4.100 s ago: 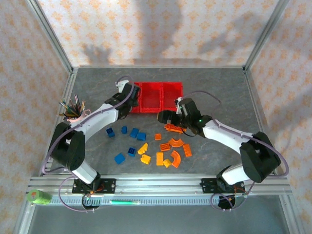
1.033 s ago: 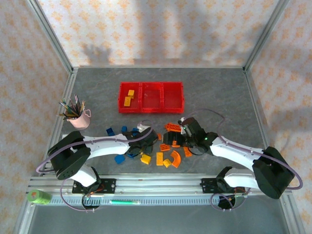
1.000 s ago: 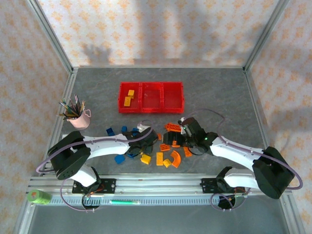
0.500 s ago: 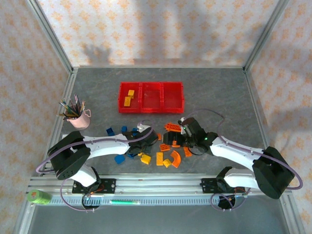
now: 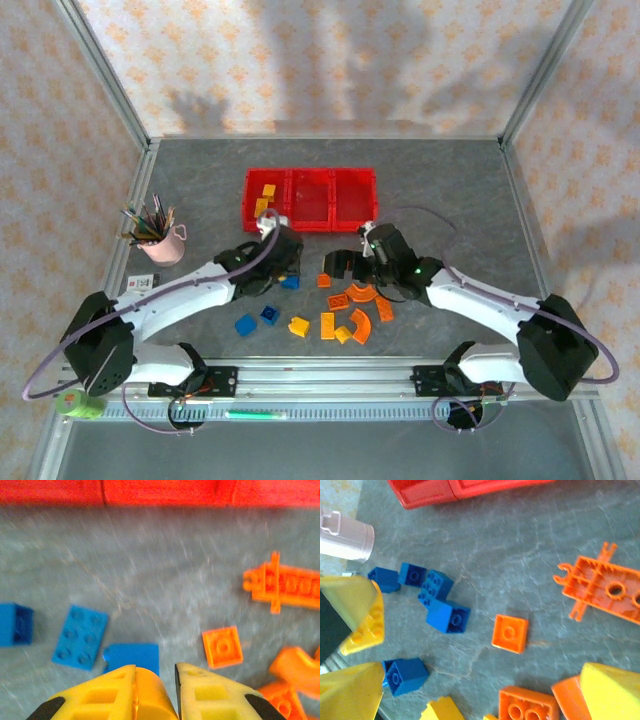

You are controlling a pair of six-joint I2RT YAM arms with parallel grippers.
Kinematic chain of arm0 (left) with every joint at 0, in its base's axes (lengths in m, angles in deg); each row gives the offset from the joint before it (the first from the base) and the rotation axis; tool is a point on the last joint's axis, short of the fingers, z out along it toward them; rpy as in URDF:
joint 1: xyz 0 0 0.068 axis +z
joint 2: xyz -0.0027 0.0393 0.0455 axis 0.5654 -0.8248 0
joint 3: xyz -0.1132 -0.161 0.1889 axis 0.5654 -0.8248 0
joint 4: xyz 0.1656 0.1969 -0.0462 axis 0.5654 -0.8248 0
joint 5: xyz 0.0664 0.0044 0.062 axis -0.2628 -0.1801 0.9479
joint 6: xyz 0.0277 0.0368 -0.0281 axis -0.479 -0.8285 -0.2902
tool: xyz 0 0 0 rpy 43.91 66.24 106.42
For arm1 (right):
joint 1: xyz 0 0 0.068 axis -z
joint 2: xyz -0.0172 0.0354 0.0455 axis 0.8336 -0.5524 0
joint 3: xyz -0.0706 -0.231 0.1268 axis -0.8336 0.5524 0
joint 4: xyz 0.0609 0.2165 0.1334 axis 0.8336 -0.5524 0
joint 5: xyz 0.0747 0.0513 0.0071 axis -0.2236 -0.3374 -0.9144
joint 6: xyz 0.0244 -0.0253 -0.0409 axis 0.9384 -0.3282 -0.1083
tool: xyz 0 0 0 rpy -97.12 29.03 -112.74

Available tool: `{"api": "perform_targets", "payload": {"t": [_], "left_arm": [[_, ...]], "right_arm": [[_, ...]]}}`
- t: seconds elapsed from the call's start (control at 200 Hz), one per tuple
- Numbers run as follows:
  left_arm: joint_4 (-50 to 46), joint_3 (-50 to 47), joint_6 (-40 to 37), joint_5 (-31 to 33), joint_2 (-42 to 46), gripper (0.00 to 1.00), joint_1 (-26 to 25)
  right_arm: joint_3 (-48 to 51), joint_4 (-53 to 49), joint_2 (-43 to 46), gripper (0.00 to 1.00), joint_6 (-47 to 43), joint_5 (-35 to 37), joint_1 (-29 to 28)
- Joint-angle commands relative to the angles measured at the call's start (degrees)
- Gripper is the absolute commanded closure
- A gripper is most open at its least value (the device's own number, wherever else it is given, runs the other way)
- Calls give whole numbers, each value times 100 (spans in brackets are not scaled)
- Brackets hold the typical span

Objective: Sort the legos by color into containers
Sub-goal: Place the lego in the container.

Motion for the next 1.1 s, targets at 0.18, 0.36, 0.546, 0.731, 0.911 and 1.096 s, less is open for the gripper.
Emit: {"api": "perform_targets", "payload": {"t": [0.18,0.36,0.546,0.731,0.911,1.096], "left_arm": [[310,1155,-770,18,-694,78,1431],[764,1751,-903,-497,-1578,78,2142],[894,2440,-1020,-843,-2527,78,2449],[929,2859,-1042,-1020,-3273,77,2550],[654,3165,-1059,-935,-3602,68,2576],[429,3321,-1213,-844,-3366,57,2584]], "right_arm": [[-628,496,-660,0,102,222,185],[-802,504,-966,0,0,188,357],[-872,464,-1035,0,-142,255,471],[-964,402,-1111,0,-223,248,540],[-1077,289,-1107,0,-326,260,553],[-1123,162,-986,0,-425,261,553]]}}
